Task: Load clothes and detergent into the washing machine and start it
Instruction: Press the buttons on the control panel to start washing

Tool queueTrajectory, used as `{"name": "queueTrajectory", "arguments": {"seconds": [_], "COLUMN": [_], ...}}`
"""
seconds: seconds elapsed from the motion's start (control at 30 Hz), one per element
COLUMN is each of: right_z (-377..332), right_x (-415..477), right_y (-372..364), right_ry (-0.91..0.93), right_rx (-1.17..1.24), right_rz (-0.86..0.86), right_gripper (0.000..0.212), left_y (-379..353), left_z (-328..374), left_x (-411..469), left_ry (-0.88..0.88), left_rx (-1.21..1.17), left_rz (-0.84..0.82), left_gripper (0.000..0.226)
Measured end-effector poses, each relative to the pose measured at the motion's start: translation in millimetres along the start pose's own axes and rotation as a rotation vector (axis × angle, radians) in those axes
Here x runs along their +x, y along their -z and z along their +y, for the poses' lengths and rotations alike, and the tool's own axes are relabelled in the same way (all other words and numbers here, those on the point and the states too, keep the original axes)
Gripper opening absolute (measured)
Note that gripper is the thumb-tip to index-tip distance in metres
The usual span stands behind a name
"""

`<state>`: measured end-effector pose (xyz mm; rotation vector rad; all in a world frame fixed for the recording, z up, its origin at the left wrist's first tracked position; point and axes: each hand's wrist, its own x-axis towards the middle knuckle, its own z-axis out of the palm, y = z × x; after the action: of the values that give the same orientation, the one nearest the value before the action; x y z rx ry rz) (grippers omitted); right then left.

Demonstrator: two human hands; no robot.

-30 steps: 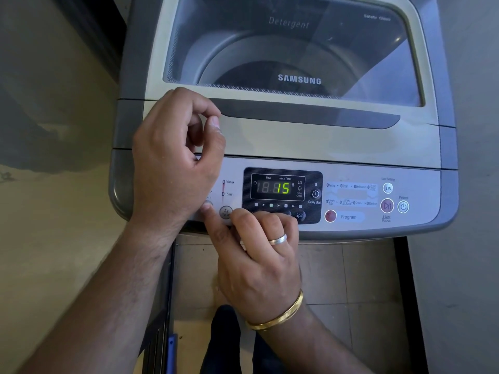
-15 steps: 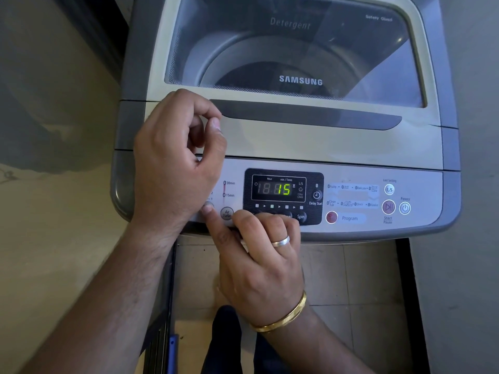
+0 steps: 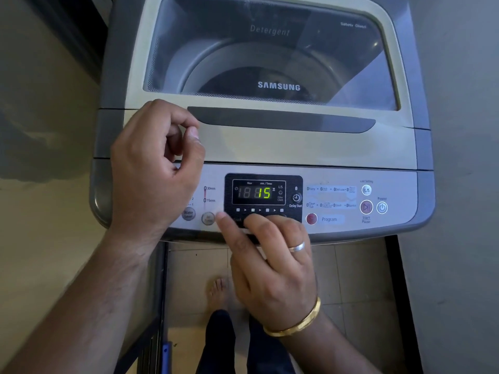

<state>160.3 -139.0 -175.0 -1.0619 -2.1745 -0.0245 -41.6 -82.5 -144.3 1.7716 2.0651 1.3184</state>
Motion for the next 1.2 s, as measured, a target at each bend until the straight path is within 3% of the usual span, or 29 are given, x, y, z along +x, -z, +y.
{"name": "queueTrajectory", "arguments": {"seconds": [0.63,1.03,1.2], "right_z": [115,148,148], "right_x": [-33,-43,-43], "right_y": [65,83,84], "right_ry": [-0.174,-0.226,-0.232], "right_rx": [-0.207,-0.224,-0.206], "right_rz": [0.046,0.071,0.078], "right_gripper": [0.033,0.030,0.028], "left_y": [-9,-17,-17], "left_z": [-19,-43,-43], "left_x": [-4,-7,-9], "left_ry": [0.043,0.115,0.173], "left_rx": [-0.044,-0.012,-0.026], "left_rz": [-0.063,-0.093,-0.110], "left_gripper": [0.018,0.009,0.026]}}
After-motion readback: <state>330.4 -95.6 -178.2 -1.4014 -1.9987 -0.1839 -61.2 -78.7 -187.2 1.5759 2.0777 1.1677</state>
